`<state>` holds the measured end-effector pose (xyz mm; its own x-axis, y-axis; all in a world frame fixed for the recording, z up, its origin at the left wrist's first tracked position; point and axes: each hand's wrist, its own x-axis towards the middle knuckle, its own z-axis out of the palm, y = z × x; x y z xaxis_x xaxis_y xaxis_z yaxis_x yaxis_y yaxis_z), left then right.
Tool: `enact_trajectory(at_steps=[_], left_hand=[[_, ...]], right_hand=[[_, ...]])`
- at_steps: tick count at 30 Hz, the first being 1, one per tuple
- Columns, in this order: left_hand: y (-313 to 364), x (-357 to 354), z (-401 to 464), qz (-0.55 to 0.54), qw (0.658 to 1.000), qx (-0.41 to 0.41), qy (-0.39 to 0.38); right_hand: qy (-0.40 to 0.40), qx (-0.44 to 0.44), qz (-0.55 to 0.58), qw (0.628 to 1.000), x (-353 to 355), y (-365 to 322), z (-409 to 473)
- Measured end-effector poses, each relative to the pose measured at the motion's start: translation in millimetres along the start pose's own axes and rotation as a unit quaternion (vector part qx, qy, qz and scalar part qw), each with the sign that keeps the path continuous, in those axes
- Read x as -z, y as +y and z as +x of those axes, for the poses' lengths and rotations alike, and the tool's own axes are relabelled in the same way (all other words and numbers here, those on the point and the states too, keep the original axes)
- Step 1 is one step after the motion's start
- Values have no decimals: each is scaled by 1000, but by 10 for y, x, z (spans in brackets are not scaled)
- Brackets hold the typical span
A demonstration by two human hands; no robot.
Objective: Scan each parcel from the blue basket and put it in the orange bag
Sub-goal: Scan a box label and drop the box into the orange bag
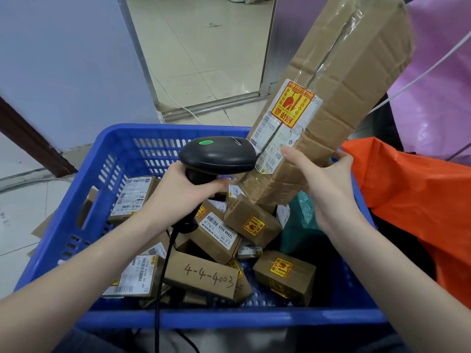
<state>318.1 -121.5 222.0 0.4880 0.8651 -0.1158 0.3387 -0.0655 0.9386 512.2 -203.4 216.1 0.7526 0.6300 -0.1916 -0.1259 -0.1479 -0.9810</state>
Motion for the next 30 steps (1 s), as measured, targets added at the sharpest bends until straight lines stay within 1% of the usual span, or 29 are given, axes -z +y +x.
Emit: enact_trajectory(at_steps=[5,10,14,18,22,25,27,30], left_hand=[[35,15,-12,12,1000,-9,-4],[88,22,-60,15,999,-10,29],[201,-35,-120,26,998,-14,48],[357,-247,-176,21,999,-10,44],[567,-610,-212,19,999,-22,21],[708,-941,-213,9,1000,-29,3],[766,-1175,-197,6,999,-32,-8],[803,-1523,-177,16,999,-33,-27]], right_hand=[[-8,1,10,1000,11,-21,2],[1,16,-35,999,102,-82,38],[15,65,-60,996,323,-293,95],[32,112,-83,990,651,-517,177],[50,149,-153,976,1094,-629,213],[80,183,-241,950,1476,-632,168],[104,181,-290,934,1732,-578,142],[141,137,-334,922,2062,-430,125]])
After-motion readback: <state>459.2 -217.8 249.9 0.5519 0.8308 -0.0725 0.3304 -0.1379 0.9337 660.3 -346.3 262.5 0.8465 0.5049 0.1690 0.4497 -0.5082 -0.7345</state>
